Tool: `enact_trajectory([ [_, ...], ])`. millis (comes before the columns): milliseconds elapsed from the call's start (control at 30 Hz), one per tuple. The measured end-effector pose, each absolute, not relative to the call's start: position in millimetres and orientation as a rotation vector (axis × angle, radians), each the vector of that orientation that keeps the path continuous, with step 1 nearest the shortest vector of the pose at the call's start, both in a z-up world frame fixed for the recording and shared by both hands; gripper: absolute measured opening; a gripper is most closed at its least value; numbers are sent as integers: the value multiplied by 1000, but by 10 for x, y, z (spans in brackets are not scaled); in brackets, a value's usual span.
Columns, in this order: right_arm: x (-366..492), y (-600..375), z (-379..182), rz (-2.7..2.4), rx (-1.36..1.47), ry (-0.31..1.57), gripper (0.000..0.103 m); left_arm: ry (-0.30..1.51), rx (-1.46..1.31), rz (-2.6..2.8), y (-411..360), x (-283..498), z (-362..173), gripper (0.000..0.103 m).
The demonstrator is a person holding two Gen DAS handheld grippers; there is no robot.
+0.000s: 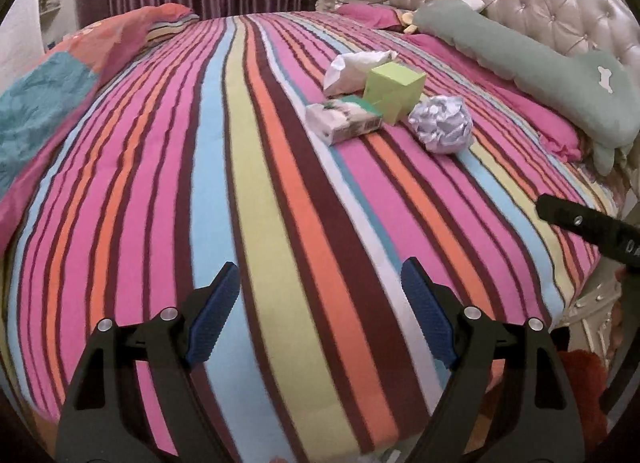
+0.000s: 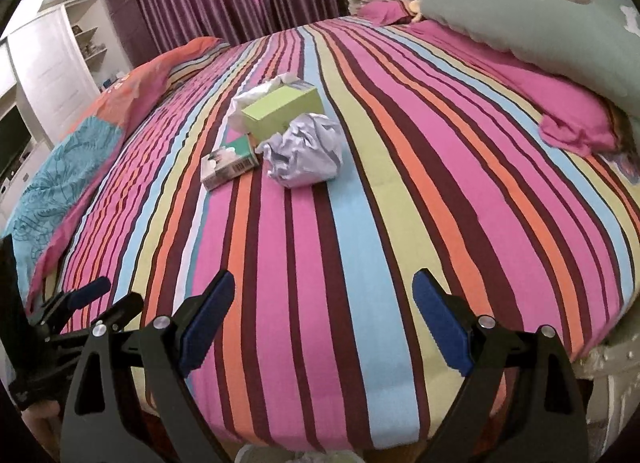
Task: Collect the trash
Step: 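Grasp the yuzhu tissue pack with the left tool while the right tool grasps a crumpled tissue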
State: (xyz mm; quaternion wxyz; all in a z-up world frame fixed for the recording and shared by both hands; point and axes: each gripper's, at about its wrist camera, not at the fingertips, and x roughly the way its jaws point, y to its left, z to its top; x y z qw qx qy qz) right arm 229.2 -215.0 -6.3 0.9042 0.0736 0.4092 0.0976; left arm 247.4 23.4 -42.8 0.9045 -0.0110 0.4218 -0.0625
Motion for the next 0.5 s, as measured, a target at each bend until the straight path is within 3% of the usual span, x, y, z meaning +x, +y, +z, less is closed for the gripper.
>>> enact_trajectory([
  [500, 2817, -2032, -108, 226, 83, 860, 86, 857, 92, -200, 84, 3285, -382, 81],
])
